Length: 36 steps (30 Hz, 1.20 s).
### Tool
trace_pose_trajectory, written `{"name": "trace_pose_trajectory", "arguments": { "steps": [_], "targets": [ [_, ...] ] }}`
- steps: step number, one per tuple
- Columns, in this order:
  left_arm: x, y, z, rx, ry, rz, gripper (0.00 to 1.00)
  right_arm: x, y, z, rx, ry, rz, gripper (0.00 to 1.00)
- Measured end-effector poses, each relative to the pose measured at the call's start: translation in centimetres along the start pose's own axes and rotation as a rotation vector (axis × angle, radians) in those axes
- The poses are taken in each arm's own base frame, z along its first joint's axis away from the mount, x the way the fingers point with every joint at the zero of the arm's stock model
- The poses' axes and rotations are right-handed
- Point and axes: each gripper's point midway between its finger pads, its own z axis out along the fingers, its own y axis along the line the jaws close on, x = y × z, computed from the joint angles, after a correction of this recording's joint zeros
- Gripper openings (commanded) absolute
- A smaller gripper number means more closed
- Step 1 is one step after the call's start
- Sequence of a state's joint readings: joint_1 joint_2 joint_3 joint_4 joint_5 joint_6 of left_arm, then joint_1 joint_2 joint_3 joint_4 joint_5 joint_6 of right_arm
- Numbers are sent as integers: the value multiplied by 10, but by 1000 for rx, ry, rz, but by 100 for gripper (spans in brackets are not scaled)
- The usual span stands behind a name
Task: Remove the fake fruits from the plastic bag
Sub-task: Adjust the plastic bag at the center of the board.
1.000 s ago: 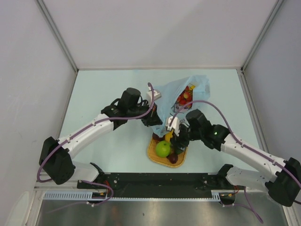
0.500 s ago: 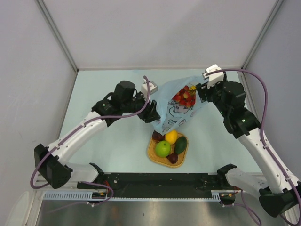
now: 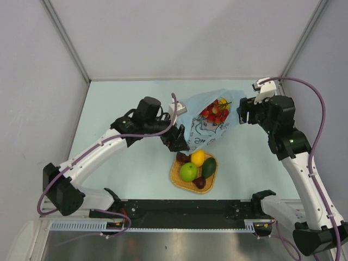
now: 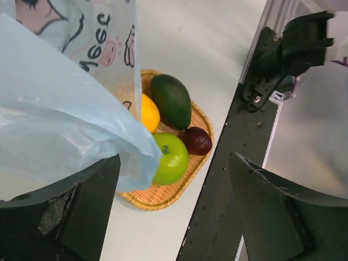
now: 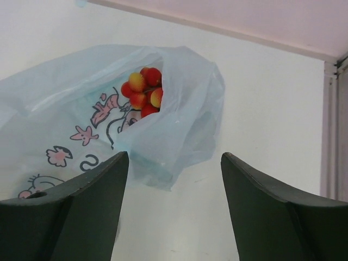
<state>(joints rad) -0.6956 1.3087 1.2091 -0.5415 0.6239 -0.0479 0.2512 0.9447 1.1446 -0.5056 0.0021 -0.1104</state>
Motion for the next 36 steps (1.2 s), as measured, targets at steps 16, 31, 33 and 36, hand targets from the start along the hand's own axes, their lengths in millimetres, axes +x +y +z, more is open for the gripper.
{"name": "trace_pose_trajectory", "arguments": {
  "steps": [16, 31, 33, 36],
  "targets": [
    [-16, 78, 51, -187, 104, -23, 0, 55, 31, 82, -266, 180, 215, 0],
    [-291, 116, -58, -313, -480, 420, 0, -183, -32, 152, -260, -412, 2, 0],
    [-282, 87, -61, -254, -472, 440, 0, -188, -31, 127, -261, -443, -61, 0],
    [-238, 56, -56, -171, -406, 420, 0, -158, -13, 86, -295, -415, -131, 0]
  ]
}}
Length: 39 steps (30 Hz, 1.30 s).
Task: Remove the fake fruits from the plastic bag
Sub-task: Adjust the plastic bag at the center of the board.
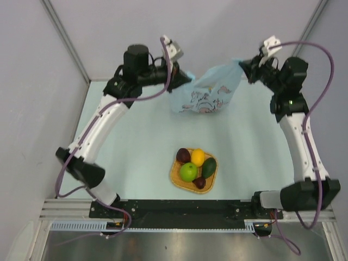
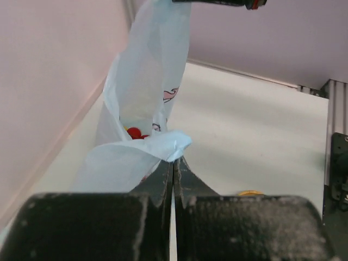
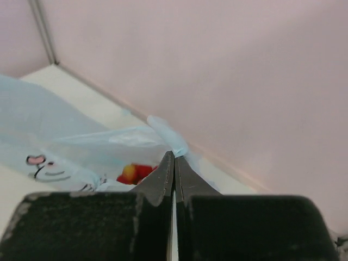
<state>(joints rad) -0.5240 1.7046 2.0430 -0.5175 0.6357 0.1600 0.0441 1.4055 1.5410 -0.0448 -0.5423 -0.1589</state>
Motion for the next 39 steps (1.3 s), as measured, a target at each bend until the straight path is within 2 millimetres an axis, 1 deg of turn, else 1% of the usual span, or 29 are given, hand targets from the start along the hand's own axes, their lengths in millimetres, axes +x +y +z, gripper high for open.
{"name": "trace_pose_trajectory", "arguments": {
  "steps": [1, 3, 4, 5, 6, 7, 8, 9, 10, 11, 12, 14, 16, 17, 18, 20, 21, 23, 24, 25, 26, 28, 30, 32, 33, 35, 38, 39],
  "targets": [
    [14, -12, -5, 23, 23, -17, 0, 8, 13, -15, -22, 24, -13, 0],
    [51, -37, -15, 65, 85, -64, 0, 32, 36, -40, -62, 90, -20, 0],
    [74, -47, -19, 79, 119, -90, 0, 53, 49, -56, -79, 135, -17, 7],
    [98, -57, -24, 93, 160, -120, 0, 77, 59, -72, -89, 190, -3, 17],
    [117, -66, -28, 104, 196, -147, 0, 97, 65, -85, -92, 239, 11, 26],
    [139, -74, -30, 116, 235, -174, 0, 119, 71, -99, -95, 294, 25, 45],
    [160, -82, -32, 130, 276, -202, 0, 143, 79, -112, -105, 357, 43, 50],
    [181, -92, -34, 146, 320, -230, 0, 163, 85, -125, -114, 416, 64, 53],
    [194, -97, -35, 155, 346, -250, 0, 178, 91, -134, -126, 463, 78, 57],
    [206, -103, -36, 162, 373, -270, 0, 186, 96, -140, -136, 488, 88, 59],
    [214, -107, -37, 168, 391, -284, 0, 188, 98, -143, -142, 495, 91, 59],
    [214, -109, -36, 170, 392, -293, 0, 179, 101, -143, -150, 464, 70, 59],
    [206, -106, -35, 164, 374, -284, 0, 157, 109, -139, -167, 394, 28, 56],
    [198, -103, -33, 156, 359, -274, 0, 143, 116, -135, -189, 352, 2, 53],
    [191, -102, -32, 153, 346, -269, 0, 128, 125, -131, -217, 307, -25, 47],
    [170, -97, -30, 145, 303, -247, 0, 97, 148, -120, -289, 216, -81, 40],
    [160, -95, -28, 142, 281, -234, 0, 86, 162, -116, -333, 180, -100, 33],
    [139, -91, -27, 134, 236, -208, 0, 75, 190, -108, -431, 138, -125, 26],
    [130, -89, -26, 131, 215, -195, 0, 76, 201, -104, -466, 138, -129, 21],
    [122, -88, -26, 128, 199, -183, 0, 80, 209, -100, -497, 147, -130, 19],
    [116, -87, -26, 126, 185, -174, 0, 88, 215, -94, -516, 168, -132, 17],
    [110, -86, -25, 124, 171, -163, 0, 113, 223, -79, -535, 239, -122, 14],
    [109, -86, -25, 124, 169, -161, 0, 147, 222, -59, -513, 330, -103, 11],
    [110, -86, -26, 125, 173, -162, 0, 178, 216, -44, -468, 407, -81, 11],
    [110, -86, -26, 125, 175, -161, 0, 187, 213, -40, -452, 428, -78, 10],
    [111, -86, -26, 126, 177, -159, 0, 197, 206, -31, -415, 442, -83, 9],
    [116, -87, -27, 127, 188, -166, 0, 192, 198, -22, -380, 416, -107, 8],
    [118, -88, -27, 127, 192, -168, 0, 190, 196, -18, -370, 405, -119, 6]
  ]
}}
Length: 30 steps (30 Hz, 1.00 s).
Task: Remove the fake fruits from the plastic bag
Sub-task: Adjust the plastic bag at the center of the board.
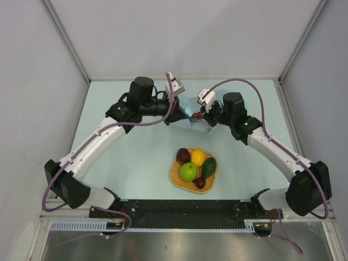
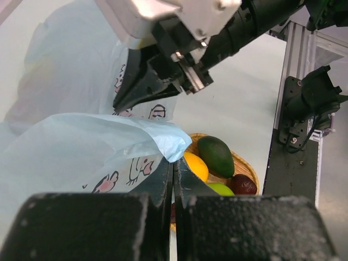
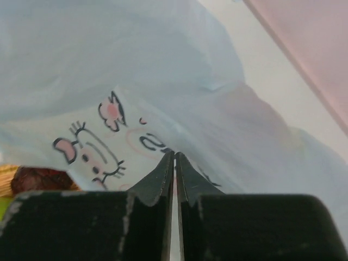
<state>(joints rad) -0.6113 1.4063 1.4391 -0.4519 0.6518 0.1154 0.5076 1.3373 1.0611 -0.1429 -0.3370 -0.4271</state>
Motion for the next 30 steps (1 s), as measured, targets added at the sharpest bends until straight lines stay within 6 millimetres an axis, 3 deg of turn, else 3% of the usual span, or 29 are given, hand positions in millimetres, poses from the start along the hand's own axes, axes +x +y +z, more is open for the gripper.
{"name": "trace_pose_trajectory", "arguments": {
  "steps": [3, 5, 9, 13, 14, 15, 17, 21, 25, 30],
  "targets": [
    [3, -1, 0, 2, 7, -5, 0, 1, -12, 10, 36, 10, -27, 2],
    [2, -1, 0, 4, 6, -3, 0, 14, -20, 25, 57, 46, -33, 1],
    [1, -1, -1, 6, 4, 6, 0, 74, -46, 50, 109, 187, 17, 0],
    [-4, -2, -2, 6, -7, 23, 0, 119, -88, 54, 226, 271, 57, 2],
    [-4, -2, -2, 6, -7, 23, 0, 127, -101, 53, 264, 280, 69, 19],
    [-5, -2, -2, 6, -7, 23, 0, 132, -112, 53, 298, 285, 81, 30],
    [-4, -2, -2, 6, -7, 23, 0, 134, -135, 52, 368, 276, 117, 47],
    [-4, -4, -1, 12, -6, 24, 0, 114, -167, 54, 458, 192, 198, 55],
    [-2, -7, 1, 22, -2, 24, 0, 106, -170, 61, 480, 131, 323, 60],
    [6, -9, 9, 39, 19, 15, 0, 126, -163, 76, 485, 136, 505, 63]
  ]
}}
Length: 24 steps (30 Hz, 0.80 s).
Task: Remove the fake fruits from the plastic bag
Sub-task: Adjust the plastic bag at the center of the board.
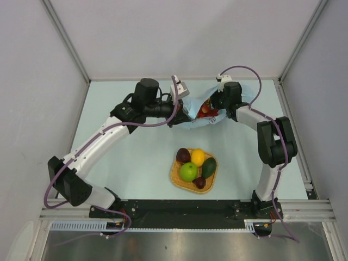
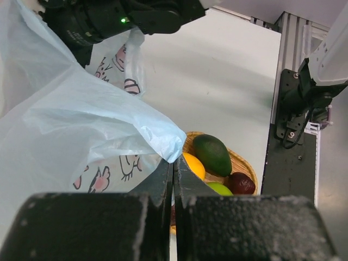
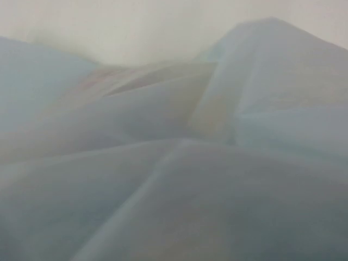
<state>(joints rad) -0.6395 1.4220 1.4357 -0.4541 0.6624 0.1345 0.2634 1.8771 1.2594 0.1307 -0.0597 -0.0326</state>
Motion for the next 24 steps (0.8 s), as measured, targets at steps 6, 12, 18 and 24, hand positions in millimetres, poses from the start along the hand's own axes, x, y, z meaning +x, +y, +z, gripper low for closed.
{"name": "trace_pose_trajectory", "arguments": {
  "steps": [6, 12, 18, 24],
  "targets": [
    [20, 3, 20, 25, 56, -10, 0, 9, -12, 33, 46, 28, 183, 46],
    [31, 2, 29, 35, 90, -20, 0, -5, -4, 49, -95, -27, 216, 0],
    [34, 2, 29, 31, 104, -19, 0, -19, 52, 40, -301, -49, 129, 0],
    [37, 9, 28, -12, 114, -5, 0, -21, 143, -10, -530, -24, 6, 10]
  ]
}}
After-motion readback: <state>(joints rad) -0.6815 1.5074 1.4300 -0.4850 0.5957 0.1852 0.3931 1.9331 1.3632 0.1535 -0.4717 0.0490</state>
